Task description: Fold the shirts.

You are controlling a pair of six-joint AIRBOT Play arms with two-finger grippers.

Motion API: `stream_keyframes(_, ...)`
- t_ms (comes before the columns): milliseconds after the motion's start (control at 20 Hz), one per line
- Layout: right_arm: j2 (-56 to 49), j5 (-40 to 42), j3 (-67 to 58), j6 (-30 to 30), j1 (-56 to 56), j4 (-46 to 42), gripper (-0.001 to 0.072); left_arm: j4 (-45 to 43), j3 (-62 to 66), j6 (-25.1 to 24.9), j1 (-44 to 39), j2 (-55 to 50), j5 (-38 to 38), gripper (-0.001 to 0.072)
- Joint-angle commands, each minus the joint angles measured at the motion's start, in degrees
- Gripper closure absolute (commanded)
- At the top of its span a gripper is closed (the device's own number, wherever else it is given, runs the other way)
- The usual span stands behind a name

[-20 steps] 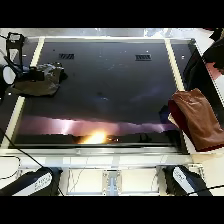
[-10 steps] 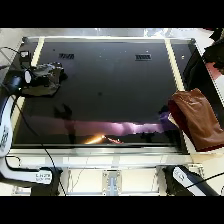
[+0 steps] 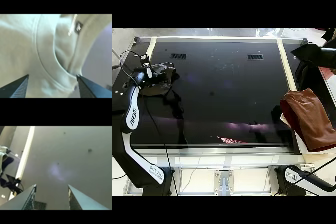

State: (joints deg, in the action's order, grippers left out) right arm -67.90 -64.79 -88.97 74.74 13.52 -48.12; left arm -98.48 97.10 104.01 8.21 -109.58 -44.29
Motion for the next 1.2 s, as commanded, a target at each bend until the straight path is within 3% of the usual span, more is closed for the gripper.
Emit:
stream_keyframes(0,-1.3,4.8,-0.1,-0.7,-4.5,-0.9,0.026,-2.2,2.6,0.2,0.8,-3.1,0.2,-0.0004)
stream_keyframes(200,-1.4,7.7,-0.1,-0.8,-6.8,-1.4,0.026,-2.2,2.7,0.2,2.0,-4.5,1.5,-0.0002)
stream_keyframes(250,-1.4,7.8,-0.1,-0.8,-6.9,-1.4,0.0261,-2.2,2.7,0.2,2.0,-4.7,1.7,0.0042)
stream_keyframes(300,-1.4,7.8,-0.1,-0.8,-7.1,-1.7,0.026,-2.2,2.7,0.2,2.0,-4.7,1.9,0.0254)
stream_keyframes(350,-1.4,7.8,-0.1,-0.8,-7.1,-1.7,0.0261,-2.2,2.7,0.2,2.0,-4.6,2.1,0.0582)
stream_keyframes(400,-1.4,7.8,-0.1,-0.7,-7.1,-1.7,0.0261,-2.1,2.7,0.2,2.0,-4.3,2.5,0.0696)
stream_keyframes(700,-1.2,7.4,-0.1,-0.7,-7.1,-0.2,0.0261,-1.3,2.7,0.2,-1.7,7.2,1.8,0.0698)
stream_keyframes(850,0.1,5.5,-0.3,-0.7,-7.1,3.6,0.0261,5.2,2.7,0.2,-5.8,17.3,-1.3,0.0698)
stream_keyframes(1000,2.1,-3.1,-4.6,-0.7,-7.1,4.0,0.0261,12.2,2.7,0.1,-11.9,26.1,-7.4,0.0698)
stream_keyframes(1150,4.5,-12.6,-11.0,-0.7,-7.1,3.9,0.0261,16.5,2.6,-4.1,-19.9,30.9,-16.2,0.0698)
